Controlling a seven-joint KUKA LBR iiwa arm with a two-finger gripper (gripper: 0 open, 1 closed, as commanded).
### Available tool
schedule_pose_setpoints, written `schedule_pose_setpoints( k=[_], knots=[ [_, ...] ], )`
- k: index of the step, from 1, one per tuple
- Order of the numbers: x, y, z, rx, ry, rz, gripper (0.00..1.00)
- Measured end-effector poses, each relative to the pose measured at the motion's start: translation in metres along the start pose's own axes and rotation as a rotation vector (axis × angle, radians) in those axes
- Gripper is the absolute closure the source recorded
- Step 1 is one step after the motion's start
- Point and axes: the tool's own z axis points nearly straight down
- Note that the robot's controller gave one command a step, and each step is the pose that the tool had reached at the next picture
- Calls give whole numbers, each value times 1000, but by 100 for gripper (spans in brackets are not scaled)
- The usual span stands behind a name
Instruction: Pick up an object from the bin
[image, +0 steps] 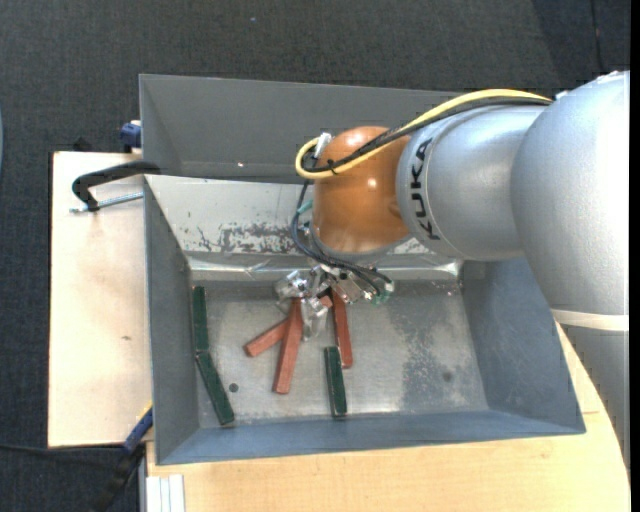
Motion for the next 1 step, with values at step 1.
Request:
schedule_pose_setpoints(
  k=[1],
  knots=[
    [0,-2,-140,2,-2,-25,100]
  ],
)
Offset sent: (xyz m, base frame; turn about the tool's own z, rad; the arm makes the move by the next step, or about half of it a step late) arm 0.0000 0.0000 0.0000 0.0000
